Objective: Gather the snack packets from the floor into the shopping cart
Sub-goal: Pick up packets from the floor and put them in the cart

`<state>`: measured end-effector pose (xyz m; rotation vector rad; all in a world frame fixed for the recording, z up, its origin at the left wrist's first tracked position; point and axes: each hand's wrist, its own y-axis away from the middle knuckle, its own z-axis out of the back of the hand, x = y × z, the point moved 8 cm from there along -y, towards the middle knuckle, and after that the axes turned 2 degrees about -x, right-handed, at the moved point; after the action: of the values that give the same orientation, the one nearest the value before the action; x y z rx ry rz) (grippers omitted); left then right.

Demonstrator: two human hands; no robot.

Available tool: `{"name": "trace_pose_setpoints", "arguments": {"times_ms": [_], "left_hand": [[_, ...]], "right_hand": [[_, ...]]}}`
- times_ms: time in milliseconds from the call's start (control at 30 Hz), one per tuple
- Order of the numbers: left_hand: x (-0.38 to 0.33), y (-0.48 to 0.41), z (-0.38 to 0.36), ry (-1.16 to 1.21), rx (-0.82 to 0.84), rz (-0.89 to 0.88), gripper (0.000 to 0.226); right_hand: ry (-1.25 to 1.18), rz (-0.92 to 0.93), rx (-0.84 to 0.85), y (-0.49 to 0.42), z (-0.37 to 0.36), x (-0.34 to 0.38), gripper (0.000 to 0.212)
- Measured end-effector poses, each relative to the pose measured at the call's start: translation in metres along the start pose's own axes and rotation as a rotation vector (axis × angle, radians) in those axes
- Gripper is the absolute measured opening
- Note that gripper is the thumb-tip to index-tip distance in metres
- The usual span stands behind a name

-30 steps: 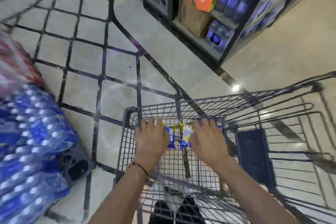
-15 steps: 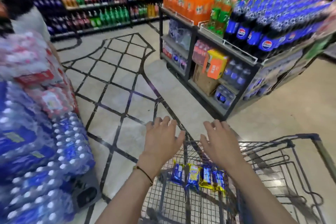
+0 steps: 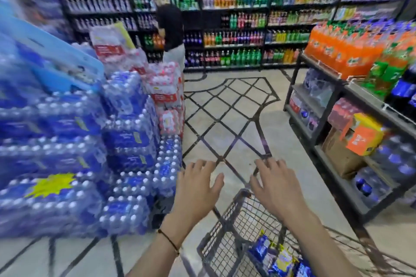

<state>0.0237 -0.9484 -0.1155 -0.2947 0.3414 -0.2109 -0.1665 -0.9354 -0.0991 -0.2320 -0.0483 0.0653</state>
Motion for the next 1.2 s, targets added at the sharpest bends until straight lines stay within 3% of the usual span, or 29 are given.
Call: {"name": "trace_pose_setpoints", "arguments": {"times_ms": [233,500,867,1000,1200], "left_hand": [[0.116,0.096,0.083,-0.153,-0.069,0.325,0.047],[0.253,0.234,0.175,-0.125,-0.244,0.680,0.056],[0.438,0.516,0.320,-0.213,-0.348,1.088,0.063],[0.487,0.613,0.361,-0.276,-0.355,1.231,0.039],[0.556,0.706,0.385,-0.267,-0.406,1.408,0.038]], "right_hand": [[-0.144,0.308,0.005,-0.005,0.008,0.146,0.035],[-0.190,0.680,-0.013,0.035,0.016,0.367,0.026],[-0.352,1.134,0.084,0.214,0.031,0.719,0.035],[-0.387,1.265,0.126,0.286,0.038,0.816,0.034],[-0.402,1.406,0.211,0.354,0.018,0.925,0.038]]}}
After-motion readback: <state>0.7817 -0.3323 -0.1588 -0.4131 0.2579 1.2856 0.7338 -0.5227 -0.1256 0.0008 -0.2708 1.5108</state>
